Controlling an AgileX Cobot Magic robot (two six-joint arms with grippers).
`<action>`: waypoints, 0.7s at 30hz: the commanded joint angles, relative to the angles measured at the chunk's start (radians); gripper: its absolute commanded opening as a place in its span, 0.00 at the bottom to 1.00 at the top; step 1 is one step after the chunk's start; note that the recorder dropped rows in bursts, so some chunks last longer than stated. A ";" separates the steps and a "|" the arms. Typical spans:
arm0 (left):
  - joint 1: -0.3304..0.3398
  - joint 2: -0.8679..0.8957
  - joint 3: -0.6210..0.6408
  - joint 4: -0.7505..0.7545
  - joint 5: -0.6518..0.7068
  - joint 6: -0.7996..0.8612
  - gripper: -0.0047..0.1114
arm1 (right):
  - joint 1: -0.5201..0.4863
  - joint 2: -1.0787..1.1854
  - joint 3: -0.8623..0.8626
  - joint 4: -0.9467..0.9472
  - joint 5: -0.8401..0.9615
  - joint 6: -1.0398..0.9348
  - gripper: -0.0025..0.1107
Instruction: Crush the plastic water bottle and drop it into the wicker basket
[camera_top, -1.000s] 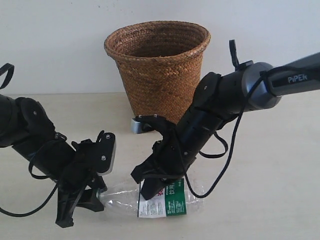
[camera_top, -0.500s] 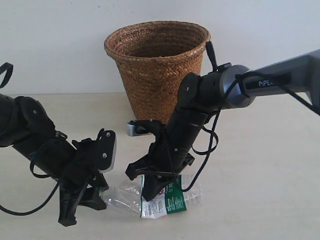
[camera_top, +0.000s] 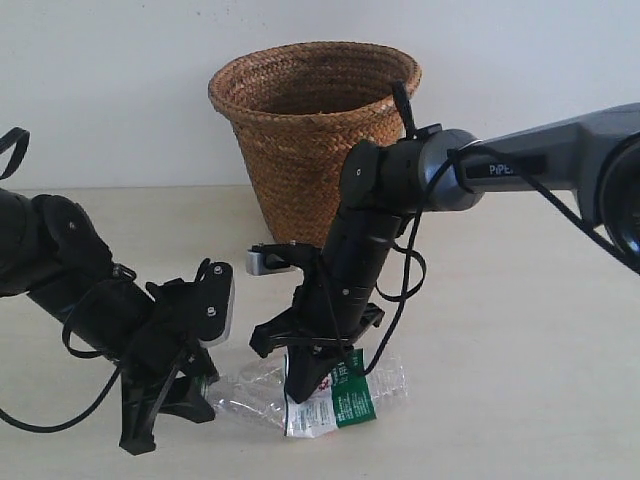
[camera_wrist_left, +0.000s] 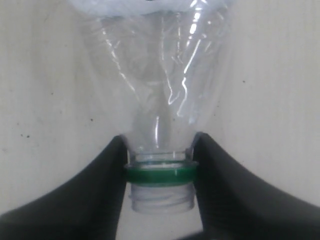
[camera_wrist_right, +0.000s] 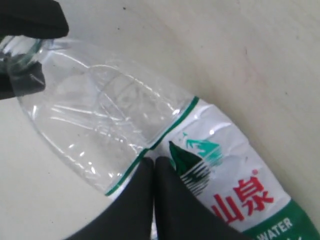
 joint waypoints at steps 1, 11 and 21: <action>-0.002 -0.002 -0.003 0.004 0.004 0.000 0.08 | -0.014 -0.019 0.017 -0.184 -0.009 -0.023 0.02; -0.002 -0.002 -0.003 0.004 0.000 0.000 0.08 | -0.081 -0.199 0.020 -0.159 0.054 -0.025 0.02; -0.002 -0.002 -0.003 0.004 0.000 0.000 0.08 | -0.079 -0.204 0.086 -0.096 0.091 -0.076 0.02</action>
